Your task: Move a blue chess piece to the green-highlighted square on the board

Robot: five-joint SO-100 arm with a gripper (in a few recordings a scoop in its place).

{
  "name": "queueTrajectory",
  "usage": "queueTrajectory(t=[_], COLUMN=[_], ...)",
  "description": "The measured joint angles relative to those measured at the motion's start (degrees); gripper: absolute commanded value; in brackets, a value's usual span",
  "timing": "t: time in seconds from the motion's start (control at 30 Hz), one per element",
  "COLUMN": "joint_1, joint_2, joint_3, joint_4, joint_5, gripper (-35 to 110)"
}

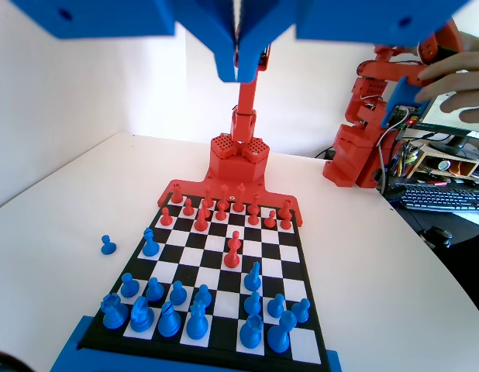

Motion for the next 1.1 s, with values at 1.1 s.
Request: queueTrajectory(t=[1.1], joint_1=[-2.81], joint_2=[-21.71], joint_3=[-16.0], joint_4=[2.46], joint_5=[-11.95], gripper=[5])
